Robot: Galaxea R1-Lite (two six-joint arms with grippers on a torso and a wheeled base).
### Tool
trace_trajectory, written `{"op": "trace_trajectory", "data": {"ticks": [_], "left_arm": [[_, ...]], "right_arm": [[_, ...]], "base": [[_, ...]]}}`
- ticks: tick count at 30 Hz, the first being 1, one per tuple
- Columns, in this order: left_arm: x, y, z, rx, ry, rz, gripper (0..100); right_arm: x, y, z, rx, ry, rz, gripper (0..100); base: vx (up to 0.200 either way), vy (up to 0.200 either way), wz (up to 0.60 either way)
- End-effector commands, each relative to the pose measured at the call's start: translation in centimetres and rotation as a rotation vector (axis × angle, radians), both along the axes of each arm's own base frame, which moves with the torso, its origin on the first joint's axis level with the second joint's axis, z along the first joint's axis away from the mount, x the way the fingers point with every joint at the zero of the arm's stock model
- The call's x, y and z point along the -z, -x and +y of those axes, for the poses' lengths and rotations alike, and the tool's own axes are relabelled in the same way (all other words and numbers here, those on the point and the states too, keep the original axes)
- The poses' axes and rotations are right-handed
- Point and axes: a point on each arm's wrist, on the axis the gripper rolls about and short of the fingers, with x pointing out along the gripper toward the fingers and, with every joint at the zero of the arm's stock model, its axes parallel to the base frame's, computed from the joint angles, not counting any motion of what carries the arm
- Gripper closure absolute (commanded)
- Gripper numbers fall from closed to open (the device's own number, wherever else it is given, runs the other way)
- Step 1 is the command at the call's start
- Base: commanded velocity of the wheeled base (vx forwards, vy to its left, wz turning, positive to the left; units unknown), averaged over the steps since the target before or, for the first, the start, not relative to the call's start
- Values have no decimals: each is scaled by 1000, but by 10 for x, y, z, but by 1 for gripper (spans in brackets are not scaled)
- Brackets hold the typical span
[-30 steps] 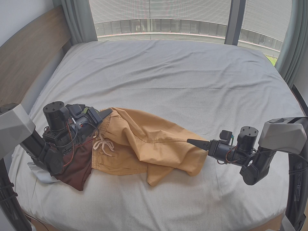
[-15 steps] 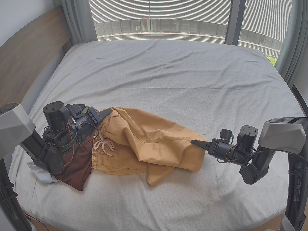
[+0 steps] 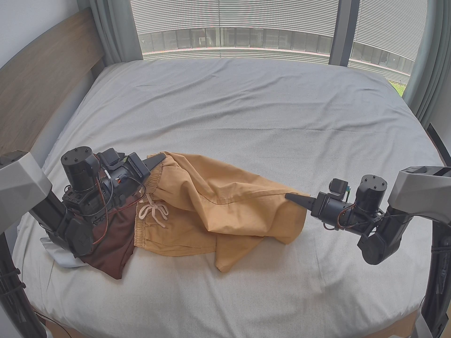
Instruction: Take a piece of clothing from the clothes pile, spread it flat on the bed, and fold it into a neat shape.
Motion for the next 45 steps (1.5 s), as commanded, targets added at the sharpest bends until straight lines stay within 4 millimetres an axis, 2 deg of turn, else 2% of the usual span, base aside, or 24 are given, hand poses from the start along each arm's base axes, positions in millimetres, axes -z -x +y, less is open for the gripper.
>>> {"op": "trace_trajectory", "data": {"ticks": [1,9,15,24,27,34,40,45], "left_arm": [[-13,8,-9,35,18,-61,100],[-14,13,-13,52,27,-108,100],[-12,12,-14,52,26,-103,100],[-19,14,-13,52,46,-174,100],[-19,15,-13,52,48,-182,100],[-15,13,-13,49,44,-171,100],[-17,12,-12,44,45,-178,100],[-16,12,-12,43,45,-177,100]], "right_arm": [[-49,14,-5,2,-38,-108,100],[-51,16,-18,39,-36,-102,100],[-52,18,-19,40,-35,-102,100],[-70,22,-29,65,-47,-154,100],[-81,23,-38,89,-52,-185,100],[-88,22,-52,122,-52,-207,100],[-102,28,-56,131,-60,-250,100],[-107,29,-61,143,-61,-264,100]], "base": [[0,0,0],[0,0,0],[0,0,0],[0,0,0],[0,0,0],[0,0,0],[0,0,0],[0,0,0]]}}
